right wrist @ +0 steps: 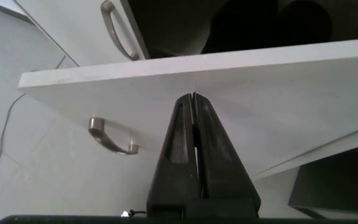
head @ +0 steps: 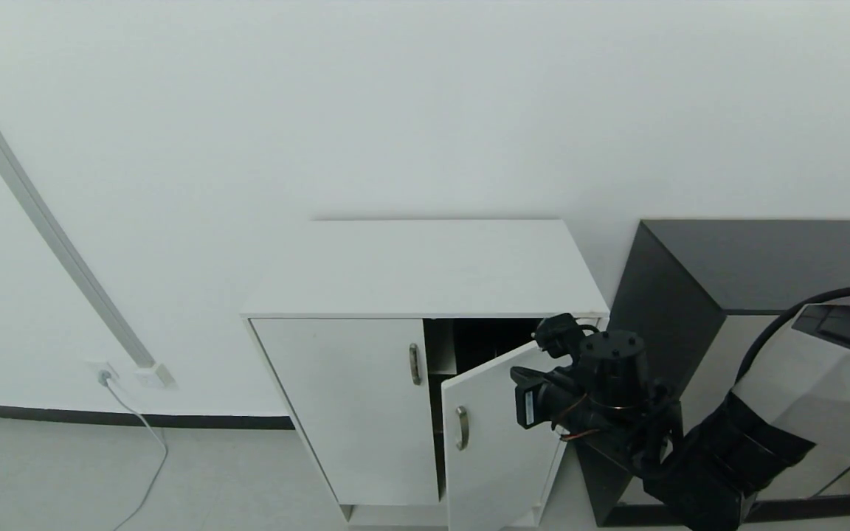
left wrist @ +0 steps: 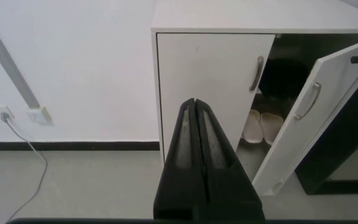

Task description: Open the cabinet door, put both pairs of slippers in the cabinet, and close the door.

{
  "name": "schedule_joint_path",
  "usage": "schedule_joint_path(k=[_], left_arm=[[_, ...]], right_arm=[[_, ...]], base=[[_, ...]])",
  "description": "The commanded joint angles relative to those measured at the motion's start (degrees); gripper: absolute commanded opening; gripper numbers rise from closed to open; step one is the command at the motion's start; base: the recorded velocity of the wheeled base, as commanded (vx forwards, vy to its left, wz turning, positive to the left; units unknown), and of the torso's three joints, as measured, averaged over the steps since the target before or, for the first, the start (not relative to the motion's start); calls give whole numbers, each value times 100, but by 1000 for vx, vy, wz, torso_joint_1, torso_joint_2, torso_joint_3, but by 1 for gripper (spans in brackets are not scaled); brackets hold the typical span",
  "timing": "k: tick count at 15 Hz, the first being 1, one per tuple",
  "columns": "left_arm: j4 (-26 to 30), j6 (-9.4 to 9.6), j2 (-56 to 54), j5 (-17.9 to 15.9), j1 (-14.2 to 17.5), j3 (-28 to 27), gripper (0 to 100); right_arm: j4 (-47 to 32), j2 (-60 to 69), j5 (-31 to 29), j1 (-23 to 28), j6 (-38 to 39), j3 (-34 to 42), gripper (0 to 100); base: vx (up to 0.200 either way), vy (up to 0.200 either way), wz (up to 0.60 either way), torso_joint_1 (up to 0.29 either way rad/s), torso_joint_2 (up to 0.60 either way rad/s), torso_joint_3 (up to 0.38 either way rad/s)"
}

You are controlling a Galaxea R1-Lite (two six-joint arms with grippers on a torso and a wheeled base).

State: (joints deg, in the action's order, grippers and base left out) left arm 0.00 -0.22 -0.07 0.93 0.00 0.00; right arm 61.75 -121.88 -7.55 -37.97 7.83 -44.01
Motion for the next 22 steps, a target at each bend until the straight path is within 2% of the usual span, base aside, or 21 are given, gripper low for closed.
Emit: schedule_joint_path(k=[1, 22], left_arm=[[0, -4, 7, 4, 0, 0, 0], [0, -4, 7, 4, 0, 0, 0]], right_arm=[[-5, -134, -1, 18, 0, -134, 0], [-251, -881, -1, 581, -9, -1312, 0]], base=[[0, 0, 0, 0, 0, 0], [0, 0, 0, 0, 0, 0]])
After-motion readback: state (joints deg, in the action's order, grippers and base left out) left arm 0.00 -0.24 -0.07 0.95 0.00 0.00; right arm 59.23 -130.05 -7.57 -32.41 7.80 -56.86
